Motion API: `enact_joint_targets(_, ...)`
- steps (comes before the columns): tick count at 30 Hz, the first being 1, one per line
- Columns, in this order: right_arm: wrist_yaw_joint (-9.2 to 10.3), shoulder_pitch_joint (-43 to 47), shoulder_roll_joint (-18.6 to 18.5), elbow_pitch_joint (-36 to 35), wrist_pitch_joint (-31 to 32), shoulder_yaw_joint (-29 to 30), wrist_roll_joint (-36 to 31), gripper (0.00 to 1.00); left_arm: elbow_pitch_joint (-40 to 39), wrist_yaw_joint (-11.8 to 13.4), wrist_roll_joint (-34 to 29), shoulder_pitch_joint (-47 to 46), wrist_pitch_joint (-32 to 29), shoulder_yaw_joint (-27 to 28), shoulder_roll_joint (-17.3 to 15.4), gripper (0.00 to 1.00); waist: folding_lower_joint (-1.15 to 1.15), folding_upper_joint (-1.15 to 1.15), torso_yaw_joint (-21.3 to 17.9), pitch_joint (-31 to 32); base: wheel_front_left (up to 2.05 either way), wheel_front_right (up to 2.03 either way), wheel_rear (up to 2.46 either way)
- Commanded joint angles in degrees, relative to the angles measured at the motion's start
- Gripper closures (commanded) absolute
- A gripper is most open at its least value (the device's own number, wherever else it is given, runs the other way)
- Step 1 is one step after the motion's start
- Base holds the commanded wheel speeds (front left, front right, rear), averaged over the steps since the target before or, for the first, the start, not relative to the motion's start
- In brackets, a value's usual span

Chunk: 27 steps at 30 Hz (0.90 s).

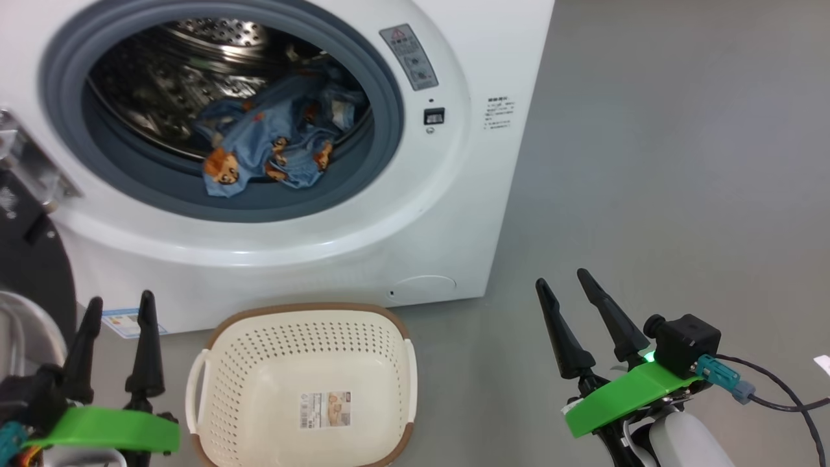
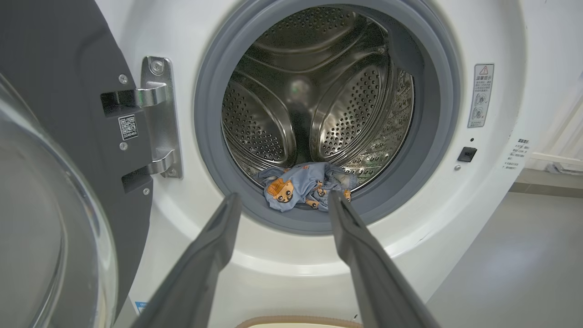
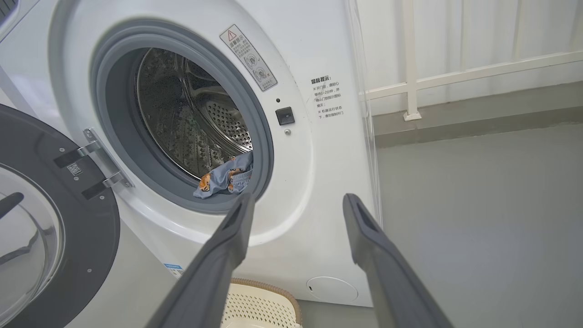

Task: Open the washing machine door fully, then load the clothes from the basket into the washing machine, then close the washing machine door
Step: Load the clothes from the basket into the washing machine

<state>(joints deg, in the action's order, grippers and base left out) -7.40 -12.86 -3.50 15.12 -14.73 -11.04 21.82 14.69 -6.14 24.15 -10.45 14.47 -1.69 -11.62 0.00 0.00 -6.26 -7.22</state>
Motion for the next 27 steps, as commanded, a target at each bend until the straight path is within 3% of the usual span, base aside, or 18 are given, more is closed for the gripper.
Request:
enact_joint_targets(1,-0.09,0.13,-0.17,-1.18,-0.27,-1.70,0.23,0.00,-2.77,0.57,-1.11,0.66,0.52,2.58,-1.08,0.00,0.00,0.00,1.39,1.63,0.00,0.00,0.00)
enact_joint_targets(13,-0.09,2.78,-2.00,-1.30,-0.27,-1.81,0.84,0.00,-7.46,1.24,-2.70,8.84,0.52,3.96,0.69,0.00,0.00,0.00,3.29,6.27,0.00,0.00,0.00)
enact_joint_targets(27,-0.09,4.01,-3.29,-2.31,-0.27,-0.90,0.37,0.00,-9.63,1.32,-2.56,14.81,0.47,4.81,1.35,0.00,0.00,0.00,3.88,7.40,0.00,0.00,0.00)
